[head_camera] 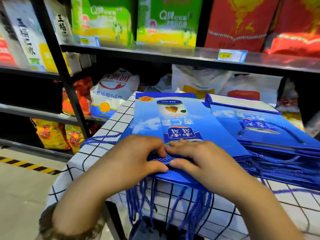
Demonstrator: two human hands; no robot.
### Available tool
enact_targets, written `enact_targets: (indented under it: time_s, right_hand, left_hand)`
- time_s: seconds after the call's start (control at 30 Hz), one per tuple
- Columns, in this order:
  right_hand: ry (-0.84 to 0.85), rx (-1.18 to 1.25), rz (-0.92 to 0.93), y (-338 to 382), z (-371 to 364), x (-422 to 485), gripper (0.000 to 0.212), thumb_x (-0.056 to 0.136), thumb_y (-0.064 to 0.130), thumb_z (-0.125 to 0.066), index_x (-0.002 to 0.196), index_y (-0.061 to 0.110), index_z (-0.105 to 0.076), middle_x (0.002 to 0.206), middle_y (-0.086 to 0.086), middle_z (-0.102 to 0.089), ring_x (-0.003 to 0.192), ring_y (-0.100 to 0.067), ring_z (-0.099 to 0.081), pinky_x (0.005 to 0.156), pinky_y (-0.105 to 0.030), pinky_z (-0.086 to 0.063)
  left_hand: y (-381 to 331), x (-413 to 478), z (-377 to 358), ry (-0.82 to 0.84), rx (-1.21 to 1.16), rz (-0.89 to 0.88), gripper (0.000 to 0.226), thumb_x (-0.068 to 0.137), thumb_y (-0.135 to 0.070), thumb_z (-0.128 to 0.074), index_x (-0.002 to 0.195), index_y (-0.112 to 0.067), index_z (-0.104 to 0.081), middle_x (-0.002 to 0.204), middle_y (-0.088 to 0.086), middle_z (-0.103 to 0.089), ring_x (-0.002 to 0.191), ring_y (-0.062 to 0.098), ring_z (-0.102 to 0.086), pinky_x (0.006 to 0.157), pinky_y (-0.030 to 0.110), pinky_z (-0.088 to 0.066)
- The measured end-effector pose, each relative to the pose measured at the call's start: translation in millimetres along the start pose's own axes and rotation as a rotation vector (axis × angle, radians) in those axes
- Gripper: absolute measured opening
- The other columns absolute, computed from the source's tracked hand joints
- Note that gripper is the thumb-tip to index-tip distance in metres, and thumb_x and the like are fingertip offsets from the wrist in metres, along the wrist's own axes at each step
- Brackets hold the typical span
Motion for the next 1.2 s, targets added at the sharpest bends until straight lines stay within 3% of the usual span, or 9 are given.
enact_targets:
  time_s: [0.1, 0.27, 0.47, 0.6, 0.73, 0.87, 0.93, 1.0, 1.2]
  right_hand:
    - [0.023, -0.042, -0.047, 0, -1, -2, 0.042, 0.089, 0.05, -0.044, 0.129, 0.038, -0.049, 0.139, 0.024, -0.042, 0.132, -0.002, -0.035, 0.106, -0.033, -0.034]
    - [0.008, -0.051, -0.075, 8, 2, -11, 0.041, 0.09, 0.052, -0.039, 0.128, 0.04, -0.047, 0.135, 0.026, -0.046, 0.126, -0.001, -0.041, 0.101, -0.029, -0.038]
    - [-0.041, -0.006, -0.13, 10, 7, -19, 0.045, 0.086, 0.056, -0.041, 0.129, 0.042, -0.046, 0.131, 0.022, -0.052, 0.12, -0.004, -0.046, 0.094, -0.024, -0.04]
    - [-0.176, 0.128, -0.158, 8, 11, -17, 0.048, 0.08, 0.054, -0.056, 0.124, 0.037, -0.051, 0.121, 0.025, -0.053, 0.115, 0.003, -0.046, 0.096, -0.018, -0.037]
    - [-0.536, 0.207, -0.069, 13, 23, -18, 0.013, 0.074, 0.04, -0.059, 0.08, 0.031, -0.067, 0.079, 0.015, -0.059, 0.081, -0.001, -0.052, 0.073, -0.01, -0.037]
    - [-0.322, 0.352, -0.095, 24, 21, -8, 0.019, 0.074, 0.048, -0.058, 0.081, 0.032, -0.066, 0.067, 0.012, -0.061, 0.063, -0.005, -0.053, 0.06, -0.023, -0.041]
    - [-0.25, 0.409, -0.106, 26, 19, -1, 0.016, 0.076, 0.045, -0.066, 0.065, 0.033, -0.063, 0.052, 0.012, -0.052, 0.051, -0.005, -0.044, 0.052, -0.017, -0.032]
    - [-0.292, 0.467, -0.119, 25, 21, 3, 0.031, 0.077, 0.031, -0.069, 0.049, 0.028, -0.054, 0.044, 0.007, -0.041, 0.046, -0.007, -0.035, 0.046, -0.015, -0.026]
    - [-0.227, 0.655, -0.162, 15, 23, 2, 0.016, 0.073, 0.005, -0.071, 0.065, 0.018, -0.068, 0.066, -0.005, -0.069, 0.056, -0.004, -0.057, 0.055, -0.015, -0.045]
  left_hand:
    - [6, -13, 14, 0.015, 0.089, 0.06, 0.017, 0.076, -0.037, -0.069, 0.073, -0.035, -0.052, 0.092, -0.012, -0.067, 0.094, 0.005, -0.06, 0.078, 0.034, -0.049]
    - [8, -28, 51, -0.088, 0.253, 0.22, 0.028, 0.063, -0.059, -0.06, 0.058, -0.031, -0.058, 0.064, -0.034, -0.056, 0.059, -0.005, -0.053, 0.049, 0.024, -0.034]
    - [20, -22, 70, -0.12, 0.254, 0.314, 0.022, 0.069, -0.036, -0.074, 0.055, -0.025, -0.06, 0.049, -0.029, -0.056, 0.05, -0.008, -0.055, 0.046, 0.02, -0.031]
    - [6, -10, 69, -0.311, -0.038, 0.247, 0.02, 0.073, -0.027, -0.071, 0.057, -0.019, -0.063, 0.051, -0.012, -0.064, 0.038, 0.004, -0.057, 0.041, 0.019, -0.045]
    - [-15, 9, 54, -0.309, -0.36, 0.203, 0.023, 0.08, -0.02, -0.067, 0.062, -0.005, -0.063, 0.05, 0.004, -0.064, 0.035, 0.013, -0.054, 0.042, 0.023, -0.044]
    - [-38, 27, 51, -0.305, -0.588, 0.114, 0.025, 0.082, -0.017, -0.065, 0.064, 0.0, -0.059, 0.043, 0.004, -0.059, 0.031, 0.01, -0.049, 0.035, 0.016, -0.037]
    - [-48, 34, 49, -0.263, -0.634, 0.076, 0.025, 0.083, -0.017, -0.065, 0.062, -0.005, -0.058, 0.043, 0.004, -0.059, 0.031, 0.009, -0.049, 0.035, 0.015, -0.036]
    - [-53, 39, 47, -0.229, -0.655, 0.06, 0.026, 0.083, -0.017, -0.064, 0.06, -0.007, -0.056, 0.043, 0.003, -0.058, 0.031, 0.009, -0.05, 0.034, 0.013, -0.036]
    - [-38, 43, 43, -0.22, -0.7, 0.121, 0.025, 0.084, -0.018, -0.064, 0.061, -0.011, -0.056, 0.044, 0.001, -0.06, 0.034, 0.009, -0.053, 0.037, 0.013, -0.039]
Point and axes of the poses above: each hand's wrist, its own x-axis towards the middle knuckle, its own z-axis out of the back of the hand, y = z × x, the point moved 3 cm from there along x, towards the middle knuckle
